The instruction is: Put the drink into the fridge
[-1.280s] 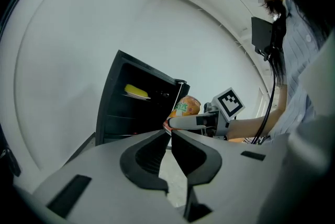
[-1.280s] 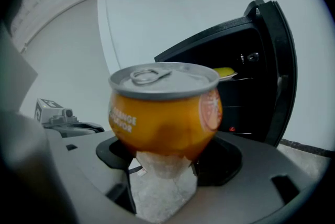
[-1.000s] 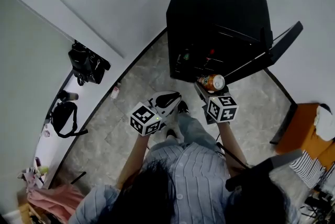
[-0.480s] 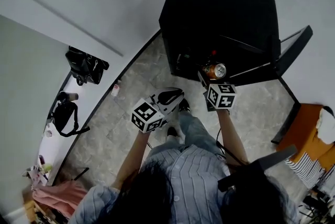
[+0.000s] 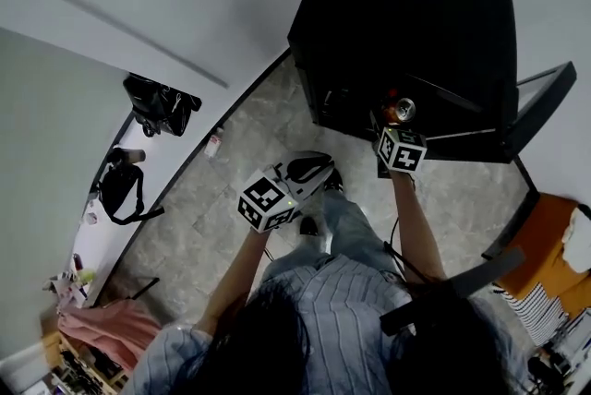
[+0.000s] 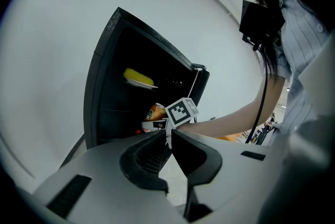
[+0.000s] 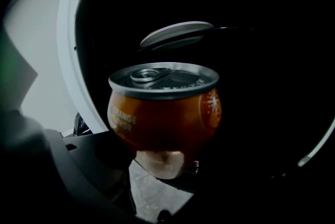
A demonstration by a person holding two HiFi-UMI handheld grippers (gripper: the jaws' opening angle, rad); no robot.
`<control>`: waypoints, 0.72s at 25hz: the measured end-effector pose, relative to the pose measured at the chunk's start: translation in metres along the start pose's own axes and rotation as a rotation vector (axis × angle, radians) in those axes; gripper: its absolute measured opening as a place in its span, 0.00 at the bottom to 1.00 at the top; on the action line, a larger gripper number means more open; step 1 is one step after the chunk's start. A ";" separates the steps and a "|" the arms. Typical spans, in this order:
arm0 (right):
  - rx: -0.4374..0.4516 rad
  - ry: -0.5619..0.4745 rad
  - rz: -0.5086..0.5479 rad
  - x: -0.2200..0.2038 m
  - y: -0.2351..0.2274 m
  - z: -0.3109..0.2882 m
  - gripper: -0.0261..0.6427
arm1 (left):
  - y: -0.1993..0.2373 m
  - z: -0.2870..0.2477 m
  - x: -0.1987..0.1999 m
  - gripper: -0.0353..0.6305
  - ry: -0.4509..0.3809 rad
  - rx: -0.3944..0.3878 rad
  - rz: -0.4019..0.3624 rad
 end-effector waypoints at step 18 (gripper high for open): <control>-0.103 0.130 0.132 -0.001 -0.026 -0.060 0.51 | 0.014 0.000 -0.010 0.12 0.016 0.046 0.039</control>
Point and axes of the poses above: the fingertips, and each gripper's own axes: z backward along the fingers, y to its left, x out of its top, the point moved 10 cm from there along z, backward along the fingers, and after that the axes turned 5 degrees about y, right-handed, at the moved point
